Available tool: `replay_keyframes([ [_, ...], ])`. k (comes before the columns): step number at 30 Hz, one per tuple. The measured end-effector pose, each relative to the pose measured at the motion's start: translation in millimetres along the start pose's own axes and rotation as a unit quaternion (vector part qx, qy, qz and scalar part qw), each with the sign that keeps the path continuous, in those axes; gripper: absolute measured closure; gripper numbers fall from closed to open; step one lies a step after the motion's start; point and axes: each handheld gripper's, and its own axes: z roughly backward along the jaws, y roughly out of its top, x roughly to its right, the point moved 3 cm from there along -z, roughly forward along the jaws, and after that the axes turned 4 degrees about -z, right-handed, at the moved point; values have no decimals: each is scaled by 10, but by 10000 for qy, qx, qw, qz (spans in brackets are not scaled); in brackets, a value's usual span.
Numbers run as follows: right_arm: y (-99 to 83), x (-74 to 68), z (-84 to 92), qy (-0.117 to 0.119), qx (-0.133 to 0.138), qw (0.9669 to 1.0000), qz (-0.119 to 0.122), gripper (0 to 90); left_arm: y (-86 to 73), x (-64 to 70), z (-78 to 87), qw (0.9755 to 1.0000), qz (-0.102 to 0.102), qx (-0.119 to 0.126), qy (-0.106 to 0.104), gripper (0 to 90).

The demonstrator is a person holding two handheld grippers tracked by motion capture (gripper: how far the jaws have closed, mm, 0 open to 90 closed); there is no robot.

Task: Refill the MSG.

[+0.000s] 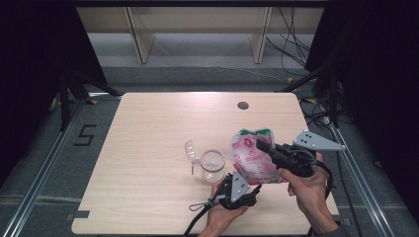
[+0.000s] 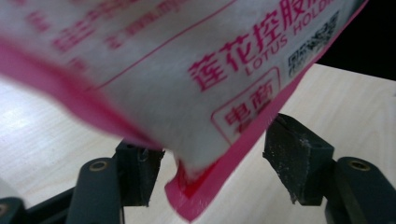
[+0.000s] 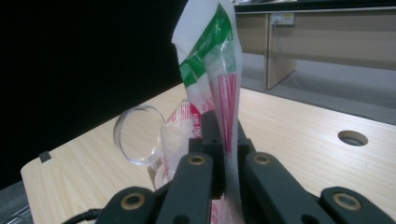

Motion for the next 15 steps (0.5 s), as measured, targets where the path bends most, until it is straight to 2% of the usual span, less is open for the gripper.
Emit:
replay_keyframes([
  [1, 1, -24, -13, 23, -36, 10000, -88, 900, -9, 3, -5, 10000, 0, 24, 68, 456],
  [3, 25, -29, -48, -49, -62, 10000, 21, 900, -40, 14, -23, 9997, 175, 123, 152, 594],
  [4, 25, -29, -48, -49, -62, 10000, 21, 900, -40, 14, -23, 9997, 175, 123, 152, 607],
  [5, 58, -25, -66, -63, -103, 9999, 73, 900, -58, 23, -23, 9990, 328, 174, 245, 616],
  [7, 76, -9, -77, -112, -57, 9998, 168, 900, -62, 27, -26, 9990, 355, 198, 202, 635],
  [8, 79, -20, -88, -127, -128, 9998, 87, 900, -64, 30, -24, 9988, 412, 214, 180, 635],
  [9, 91, -22, -119, -102, -172, 9997, 132, 900, -71, 28, -35, 9982, 490, 306, 162, 649],
  [10, 93, -38, -130, -125, -218, 9997, 70, 900, -78, 14, -30, 9978, 573, 287, 153, 653],
  [11, 103, -28, -157, -82, -226, 9996, 171, 900, -78, 14, -30, 9978, 573, 287, 153, 654],
  [12, 111, -29, -181, -76, -229, 9995, 209, 900, -76, -2, -39, 9968, 694, 376, 113, 655],
  [14, 122, -35, -196, -140, -257, 9994, 210, 900, -72, -14, -23, 9968, 710, 346, 139, 657],
  [15, 157, -50, -252, -79, -297, 9991, 276, 900, -65, -35, -19, 9954, 838, 440, 115, 658],
])
